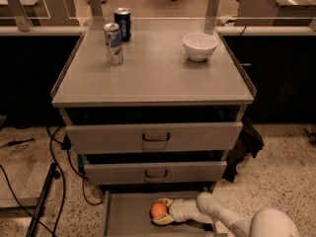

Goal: Place orange into bottom drawer

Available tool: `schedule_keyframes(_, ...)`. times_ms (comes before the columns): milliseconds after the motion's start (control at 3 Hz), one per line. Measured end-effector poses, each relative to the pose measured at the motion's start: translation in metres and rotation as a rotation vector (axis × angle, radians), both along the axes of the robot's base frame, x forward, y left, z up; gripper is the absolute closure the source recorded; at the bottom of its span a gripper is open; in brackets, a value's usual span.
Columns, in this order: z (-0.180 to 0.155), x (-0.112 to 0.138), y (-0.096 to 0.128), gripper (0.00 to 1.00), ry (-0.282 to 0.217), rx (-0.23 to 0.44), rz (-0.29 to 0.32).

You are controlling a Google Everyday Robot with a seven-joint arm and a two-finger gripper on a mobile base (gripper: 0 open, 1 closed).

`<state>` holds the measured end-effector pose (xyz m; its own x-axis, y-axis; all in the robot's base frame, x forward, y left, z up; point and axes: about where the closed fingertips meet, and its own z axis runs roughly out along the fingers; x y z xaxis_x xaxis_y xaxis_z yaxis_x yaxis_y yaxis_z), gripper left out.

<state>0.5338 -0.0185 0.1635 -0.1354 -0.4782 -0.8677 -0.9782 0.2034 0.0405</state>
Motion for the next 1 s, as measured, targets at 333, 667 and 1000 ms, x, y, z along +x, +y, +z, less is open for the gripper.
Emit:
schedule_keyframes(333, -0.012, 0.0, 0.003, 1.0, 0.011, -0.008, 0.008)
schedule_keyframes(667, -0.034, 0.003, 0.008, 1.0, 0.029, -0.017, 0.017)
schedule_keyframes(1000, -0.043, 0.006, 0.011, 1.0, 0.036, -0.016, 0.017)
